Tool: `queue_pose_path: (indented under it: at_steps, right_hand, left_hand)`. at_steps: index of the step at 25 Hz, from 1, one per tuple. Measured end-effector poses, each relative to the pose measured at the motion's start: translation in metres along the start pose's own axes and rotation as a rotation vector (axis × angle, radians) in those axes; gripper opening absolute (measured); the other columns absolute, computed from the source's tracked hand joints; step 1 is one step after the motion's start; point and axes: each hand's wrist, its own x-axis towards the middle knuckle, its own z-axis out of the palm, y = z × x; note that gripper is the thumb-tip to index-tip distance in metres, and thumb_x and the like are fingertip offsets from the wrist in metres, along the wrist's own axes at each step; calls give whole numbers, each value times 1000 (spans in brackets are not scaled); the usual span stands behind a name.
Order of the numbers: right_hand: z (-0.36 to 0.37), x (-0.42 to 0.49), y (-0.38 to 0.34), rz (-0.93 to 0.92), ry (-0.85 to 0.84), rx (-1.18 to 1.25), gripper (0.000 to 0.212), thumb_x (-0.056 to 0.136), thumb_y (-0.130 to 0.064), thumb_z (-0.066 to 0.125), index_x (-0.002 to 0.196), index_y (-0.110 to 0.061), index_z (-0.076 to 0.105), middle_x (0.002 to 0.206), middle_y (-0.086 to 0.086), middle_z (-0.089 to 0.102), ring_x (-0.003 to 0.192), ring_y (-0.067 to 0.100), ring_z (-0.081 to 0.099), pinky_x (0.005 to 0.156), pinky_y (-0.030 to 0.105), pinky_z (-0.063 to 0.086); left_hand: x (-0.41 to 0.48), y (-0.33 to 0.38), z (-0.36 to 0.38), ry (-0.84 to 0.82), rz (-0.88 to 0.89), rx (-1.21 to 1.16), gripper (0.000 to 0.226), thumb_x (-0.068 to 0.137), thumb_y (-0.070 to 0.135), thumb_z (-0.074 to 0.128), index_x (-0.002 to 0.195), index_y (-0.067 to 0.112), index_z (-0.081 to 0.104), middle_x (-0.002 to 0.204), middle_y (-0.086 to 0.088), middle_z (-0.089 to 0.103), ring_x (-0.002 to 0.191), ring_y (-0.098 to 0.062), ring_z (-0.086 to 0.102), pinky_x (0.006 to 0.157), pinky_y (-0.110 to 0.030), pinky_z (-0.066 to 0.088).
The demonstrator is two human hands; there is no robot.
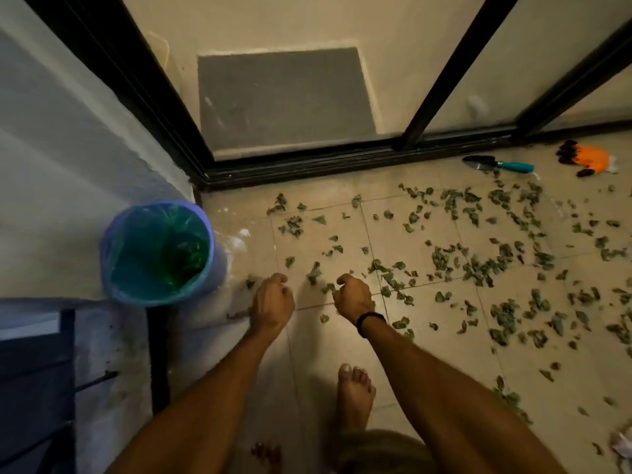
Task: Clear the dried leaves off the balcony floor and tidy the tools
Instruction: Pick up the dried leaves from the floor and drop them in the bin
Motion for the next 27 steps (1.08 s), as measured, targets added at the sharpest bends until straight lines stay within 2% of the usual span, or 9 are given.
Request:
queue_pose_path:
  at_steps: [3, 4, 7, 11, 13, 16, 20, 23, 27]
  right_hand:
    - [39, 54, 25, -78, -7, -66, 51, 89, -33, 71, 131, -11, 50, 127, 16, 54, 113, 34, 56, 93, 37, 46]
    - [48, 71, 30, -86, 0, -83, 55, 87, -37, 73, 130, -12, 48, 126, 16, 51, 110, 35, 56, 92, 38, 48]
    - [67, 123, 43, -210, 131, -152, 64, 85, -53, 69, 126, -10, 46, 120, 17, 48, 102, 36, 55, 86, 42, 51]
    - [59, 167, 53, -391, 509, -63, 39, 97, -44, 55, 115, -10, 51, 108, 14, 53, 94, 30, 52, 79, 38, 47]
    - [51, 181, 60, -391, 573, -59, 35, 98, -39, 54, 118, -10, 52, 112, 15, 53, 97, 30, 52, 81, 36, 45]
    - [26, 208, 59, -323, 476, -124, 35, 101, -35, 51, 124, -9, 52, 122, 17, 50, 107, 34, 53, 88, 39, 45]
    - [17, 230, 31, -212, 399, -77, 39, 100, -31, 53, 131, -8, 51, 130, 20, 50, 114, 34, 53, 97, 38, 44]
    - [34, 238, 4, -292, 356, -103, 46, 100, -27, 54, 141, -10, 45, 138, 17, 45, 121, 34, 50, 102, 39, 42]
    - [41, 259, -30, -405, 331, -132, 45, 101, -21, 51, 145, -15, 43, 140, 14, 43, 122, 32, 50, 101, 39, 45]
  left_hand:
    - [49, -18, 58, 87, 109, 73, 46, 90, 5, 53, 136, 13, 54, 127, -12, 56, 117, -31, 55, 97, -37, 46]
    - [59, -19, 72, 154, 119, 107, 51, 87, 2, 52, 137, 13, 52, 128, -12, 53, 117, -31, 53, 97, -37, 45]
    - [91, -48, 116, 283, 345, 178, 59, 79, -4, 52, 135, 13, 48, 123, -11, 48, 106, -26, 50, 89, -34, 47]
    - [159, -62, 125, 362, 521, 124, 49, 89, -1, 46, 137, 11, 44, 121, -11, 41, 101, -24, 47, 84, -36, 50]
    - [195, -59, 116, 430, 590, 164, 44, 92, 5, 41, 135, 11, 43, 121, -11, 41, 100, -22, 46, 83, -36, 51]
    - [235, -48, 95, 529, 645, 216, 42, 91, 13, 35, 132, 9, 44, 120, -13, 45, 98, -23, 47, 81, -39, 52]
    - [233, -48, 88, 579, 436, 78, 44, 90, 8, 51, 133, 7, 45, 119, -16, 44, 100, -26, 49, 81, -36, 47]
    - [239, -66, 93, 476, 527, 235, 51, 88, 7, 48, 139, 5, 43, 119, -17, 45, 101, -27, 46, 83, -40, 48]
    - [256, -55, 87, 432, 531, 243, 55, 88, 0, 49, 142, 5, 43, 123, -18, 47, 108, -31, 48, 88, -40, 48]
